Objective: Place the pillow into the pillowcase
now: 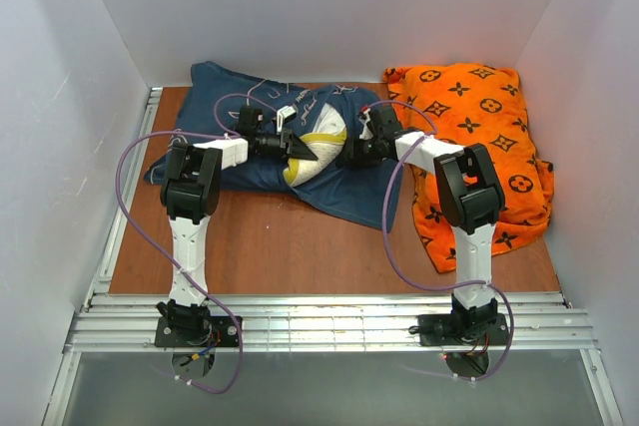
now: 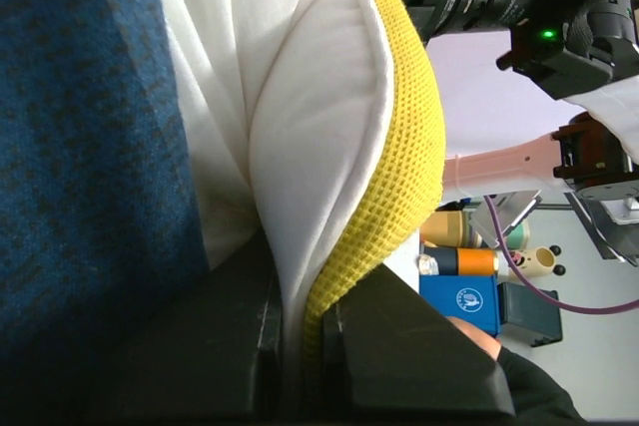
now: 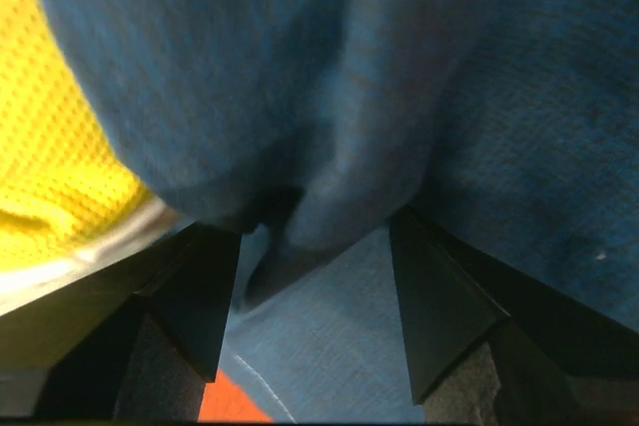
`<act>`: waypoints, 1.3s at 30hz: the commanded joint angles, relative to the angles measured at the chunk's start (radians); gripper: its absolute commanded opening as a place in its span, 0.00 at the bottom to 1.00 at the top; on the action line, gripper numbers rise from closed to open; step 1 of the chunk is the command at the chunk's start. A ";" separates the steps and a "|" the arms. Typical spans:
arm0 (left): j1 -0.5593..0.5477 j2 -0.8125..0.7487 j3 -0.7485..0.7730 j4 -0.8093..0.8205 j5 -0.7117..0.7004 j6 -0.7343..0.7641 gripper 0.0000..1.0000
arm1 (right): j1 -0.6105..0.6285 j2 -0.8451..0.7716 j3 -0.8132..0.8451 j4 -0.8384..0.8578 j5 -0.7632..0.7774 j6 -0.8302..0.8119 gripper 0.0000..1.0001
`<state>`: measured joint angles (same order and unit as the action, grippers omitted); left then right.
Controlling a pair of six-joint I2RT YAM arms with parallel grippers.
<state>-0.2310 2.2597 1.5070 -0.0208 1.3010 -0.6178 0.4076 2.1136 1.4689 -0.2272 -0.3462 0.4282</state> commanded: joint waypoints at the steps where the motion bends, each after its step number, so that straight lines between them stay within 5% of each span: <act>1: 0.002 -0.032 -0.045 0.117 0.083 -0.129 0.00 | 0.007 0.008 0.027 0.054 0.062 0.033 0.57; 11: 0.002 -0.038 -0.117 0.266 0.110 -0.262 0.00 | 0.004 -0.081 -0.079 0.264 -0.054 0.144 0.59; 13: 0.002 -0.037 -0.160 0.448 0.124 -0.363 0.00 | 0.004 -0.101 -0.107 0.264 -0.071 0.135 0.58; 17: 0.002 0.001 -0.247 1.007 0.136 -0.896 0.00 | 0.000 -0.158 -0.159 0.291 -0.089 0.116 0.61; 18: 0.002 0.012 -0.249 1.091 0.138 -0.916 0.00 | -0.001 -0.164 -0.169 0.311 -0.097 0.119 0.63; 21: 0.001 -0.005 -0.237 0.971 0.139 -0.821 0.00 | -0.001 -0.161 -0.190 0.360 -0.080 0.127 0.68; 33: -0.024 -0.020 -0.306 1.091 0.150 -0.913 0.00 | 0.008 -0.050 -0.191 0.580 -0.014 0.247 0.67; 35: -0.027 -0.019 -0.304 1.095 0.149 -0.915 0.00 | 0.026 -0.038 -0.171 0.530 0.033 0.224 0.60; 37: -0.028 -0.017 -0.298 1.093 0.146 -0.916 0.00 | 0.043 -0.015 -0.106 0.430 0.140 0.164 0.43; 39: -0.027 -0.019 -0.294 1.093 0.144 -0.916 0.00 | 0.056 0.000 -0.079 0.326 0.173 0.133 0.40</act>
<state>-0.2253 2.2704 1.2179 1.0348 1.3514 -1.4803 0.4416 2.0827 1.3144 0.1661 -0.3321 0.6102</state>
